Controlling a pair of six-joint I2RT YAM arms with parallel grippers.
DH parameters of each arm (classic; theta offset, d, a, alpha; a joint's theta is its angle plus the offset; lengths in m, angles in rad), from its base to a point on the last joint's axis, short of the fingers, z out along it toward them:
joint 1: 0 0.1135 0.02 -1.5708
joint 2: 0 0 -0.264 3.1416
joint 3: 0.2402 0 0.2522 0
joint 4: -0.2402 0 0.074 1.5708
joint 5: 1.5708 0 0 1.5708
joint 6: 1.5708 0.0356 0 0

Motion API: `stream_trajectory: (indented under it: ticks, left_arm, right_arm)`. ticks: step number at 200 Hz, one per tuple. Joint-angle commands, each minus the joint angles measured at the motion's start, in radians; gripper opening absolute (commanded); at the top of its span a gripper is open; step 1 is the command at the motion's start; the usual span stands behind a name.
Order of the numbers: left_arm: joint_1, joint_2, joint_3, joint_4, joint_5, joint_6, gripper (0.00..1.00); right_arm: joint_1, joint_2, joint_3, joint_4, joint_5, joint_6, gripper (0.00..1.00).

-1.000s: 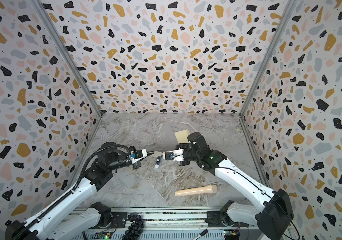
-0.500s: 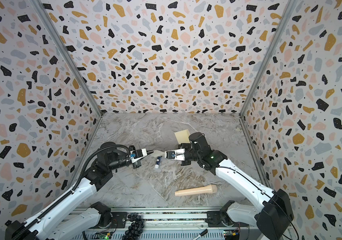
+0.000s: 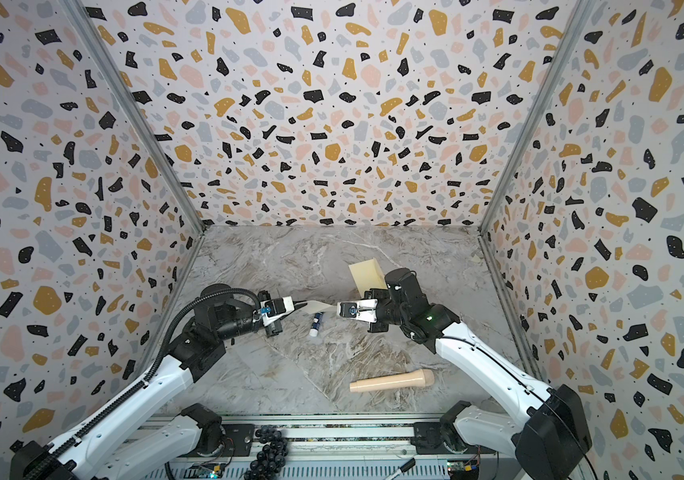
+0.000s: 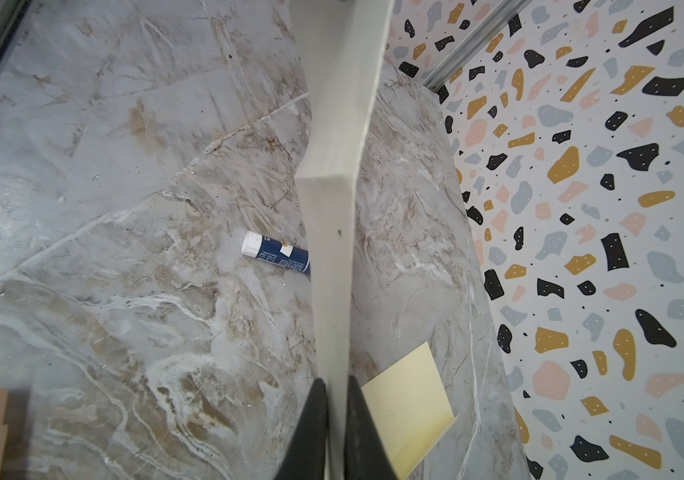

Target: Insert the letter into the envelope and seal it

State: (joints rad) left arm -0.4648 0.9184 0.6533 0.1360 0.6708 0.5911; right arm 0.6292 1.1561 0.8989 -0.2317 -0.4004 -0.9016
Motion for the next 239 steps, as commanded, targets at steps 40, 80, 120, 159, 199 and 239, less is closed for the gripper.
stream_trajectory:
  ticks: [40, 80, 120, 159, 199, 239]
  left_arm:
    - [0.006, -0.018, 0.003, 0.059, 0.001, -0.011, 0.00]
    - [0.006, -0.025, 0.002, 0.086, -0.026, -0.041, 0.00]
    - [0.006, -0.036, -0.011, 0.254, -0.132, -0.216, 0.00]
    - [0.005, -0.025, -0.022, 0.451, -0.269, -0.469, 0.00]
    - [0.006, 0.010, -0.053, 0.629, -0.214, -0.602, 0.00]
    - [0.005, 0.039, -0.067, 0.717, -0.137, -0.663, 0.00]
  right_arm:
    - [-0.019, -0.030, -0.020, 0.011, 0.080, 0.007, 0.14]
    - [-0.022, -0.037, -0.022, 0.064, 0.135, 0.033, 0.45]
    - [-0.045, -0.067, 0.009, 0.188, 0.220, 0.194, 0.73]
    - [-0.072, -0.112, 0.037, 0.291, 0.172, 0.408, 0.88]
    - [-0.072, -0.122, 0.037, 0.430, 0.004, 0.663, 0.92]
    - [-0.071, -0.043, 0.080, 0.545, -0.175, 0.892, 0.87]
